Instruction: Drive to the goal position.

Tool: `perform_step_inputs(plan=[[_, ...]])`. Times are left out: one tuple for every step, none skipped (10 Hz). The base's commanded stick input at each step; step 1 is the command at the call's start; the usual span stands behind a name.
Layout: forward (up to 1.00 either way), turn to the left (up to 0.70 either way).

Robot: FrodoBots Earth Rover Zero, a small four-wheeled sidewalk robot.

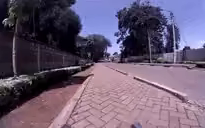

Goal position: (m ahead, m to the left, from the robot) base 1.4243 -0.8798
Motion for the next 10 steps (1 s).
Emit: perform_step_inputs(plan=[[0.7,-0.08],[0.7,-0.02],[0.7,0.0],[0.7,0.0],[0.7,-0.07],[0.7,-0.24],[0.7,-0.35],[0.7,-0.35],[0.7,-0.32],[0.7,-0.25]])
